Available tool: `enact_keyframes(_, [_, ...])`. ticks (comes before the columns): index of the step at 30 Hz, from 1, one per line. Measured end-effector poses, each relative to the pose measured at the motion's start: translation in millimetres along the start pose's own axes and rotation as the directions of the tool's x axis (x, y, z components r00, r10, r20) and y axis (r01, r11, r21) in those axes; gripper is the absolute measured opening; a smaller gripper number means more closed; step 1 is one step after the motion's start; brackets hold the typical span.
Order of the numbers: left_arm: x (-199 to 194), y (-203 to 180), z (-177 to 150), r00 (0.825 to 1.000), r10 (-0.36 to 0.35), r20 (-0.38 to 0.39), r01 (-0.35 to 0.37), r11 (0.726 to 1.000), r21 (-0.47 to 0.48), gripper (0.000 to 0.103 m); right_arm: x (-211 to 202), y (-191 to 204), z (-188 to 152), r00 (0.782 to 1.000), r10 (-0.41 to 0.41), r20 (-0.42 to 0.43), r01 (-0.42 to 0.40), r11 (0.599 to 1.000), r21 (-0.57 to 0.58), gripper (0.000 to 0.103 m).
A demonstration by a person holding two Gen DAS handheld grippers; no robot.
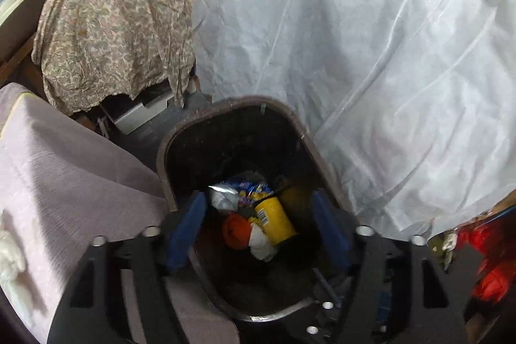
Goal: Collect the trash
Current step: 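Carry the carton and can over the black bin and open both tools, then grasp the white tissue with the right tool while the left tool grasps the yellow chip bag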
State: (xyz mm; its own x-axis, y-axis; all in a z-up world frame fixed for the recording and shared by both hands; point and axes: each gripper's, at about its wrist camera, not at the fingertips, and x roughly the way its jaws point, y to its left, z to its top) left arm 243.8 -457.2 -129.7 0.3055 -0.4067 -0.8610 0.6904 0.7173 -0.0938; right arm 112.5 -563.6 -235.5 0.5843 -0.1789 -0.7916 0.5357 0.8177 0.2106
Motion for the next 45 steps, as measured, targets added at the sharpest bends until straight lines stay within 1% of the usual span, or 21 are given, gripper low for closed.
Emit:
enact_keyframes(1, [-6,0,-1,1.0,-0.006,0.016,0.006,1.0,-0.003,0.076,3,3,5,1.0,0.003,0.001,-0.003,1.0,0.001,0.075])
enact_keyframes(5, [-46,4,-12,0.997,-0.005,0.076,0.004,1.0,0.02,0.079,-11,7,7,1.0,0.015,0.017,-0.015,1.0,-0.001,0.075])
enact_keyframes(9, [-94,21,-30,0.988,-0.006,0.155,0.002,1.0,0.027,0.09,-39,20,8,0.996,0.074,0.049,-0.073,0.997,-0.021,0.076])
enact_keyframes(11, [-119,33,-43,0.982,-0.011,0.189,0.005,0.999,0.036,0.092,-55,32,12,0.991,0.11,0.071,-0.107,0.993,-0.039,0.076])
enact_keyframes(13, [-143,44,-60,0.974,-0.01,0.227,0.003,0.999,0.032,0.097,-72,45,14,0.986,0.143,0.091,-0.139,0.989,-0.052,0.076])
enact_keyframes(14, [-153,50,-69,0.969,-0.012,0.247,0.006,1.0,0.024,0.097,-82,54,16,0.981,0.168,0.102,-0.161,0.985,-0.068,0.078])
enact_keyframes(16, [-168,64,-86,0.962,-0.02,0.272,0.022,1.0,-0.004,0.098,-98,73,17,0.973,0.202,0.115,-0.189,0.976,-0.111,0.08])
enact_keyframes(19, [-189,94,-113,0.952,-0.075,0.297,0.1,0.993,-0.07,0.098,-116,105,18,0.965,0.229,0.126,-0.202,0.959,-0.198,0.082])
enact_keyframes(20, [-195,105,-122,0.954,-0.064,0.291,0.097,0.99,-0.101,0.098,-121,116,18,0.963,0.241,0.123,-0.21,0.952,-0.222,0.082])
enact_keyframes(22, [-204,123,-137,0.96,-0.012,0.281,0.051,0.99,-0.132,0.097,-127,133,19,0.957,0.268,0.113,-0.233,0.939,-0.253,0.082])
enact_keyframes(24, [-214,140,-152,0.958,0.068,0.278,-0.03,0.99,-0.138,0.097,-132,150,19,0.95,0.297,0.095,-0.26,0.923,-0.285,0.082])
enact_keyframes(25, [-219,148,-159,0.955,0.111,0.274,-0.074,0.987,-0.142,0.098,-133,160,19,0.949,0.303,0.084,-0.265,0.916,-0.302,0.082])
enact_keyframes(28, [-233,173,-179,0.943,0.198,0.266,-0.158,0.974,-0.164,0.098,-136,191,19,0.949,0.307,0.067,-0.261,0.89,-0.374,0.082])
enact_keyframes(30, [-238,192,-191,0.931,0.274,0.243,-0.231,0.954,-0.191,0.097,-134,209,19,0.95,0.308,0.049,-0.26,0.869,-0.42,0.082])
enact_keyframes(32, [-242,211,-206,0.921,0.323,0.219,-0.278,0.937,-0.211,0.097,-131,228,22,0.953,0.301,0.035,-0.252,0.851,-0.462,0.082])
enact_keyframes(36, [-244,237,-228,0.92,0.344,0.186,-0.291,0.92,-0.263,0.097,-122,259,27,0.957,0.29,0.005,-0.244,0.814,-0.526,0.082])
enact_keyframes(38, [-242,245,-238,0.925,0.338,0.173,-0.284,0.918,-0.276,0.095,-118,272,28,0.965,0.26,0.018,-0.204,0.797,-0.569,0.082])
enact_keyframes(40, [-242,251,-248,0.931,0.328,0.162,-0.276,0.92,-0.279,0.088,-113,282,31,0.972,0.233,0.034,-0.167,0.786,-0.596,0.08])
enact_keyframes(43, [-234,253,-250,0.939,0.311,0.147,-0.265,0.926,-0.267,0.084,-100,295,35,0.979,0.199,0.033,-0.137,0.774,-0.619,0.073])
enact_keyframes(44, [-232,252,-251,0.939,0.314,0.138,-0.271,0.926,-0.262,0.083,-95,298,35,0.982,0.187,0.026,-0.13,0.771,-0.624,0.067])
enact_keyframes(45, [-229,252,-251,0.941,0.313,0.129,-0.274,0.927,-0.257,0.079,-91,300,35,0.984,0.177,0.02,-0.125,0.77,-0.626,0.061])
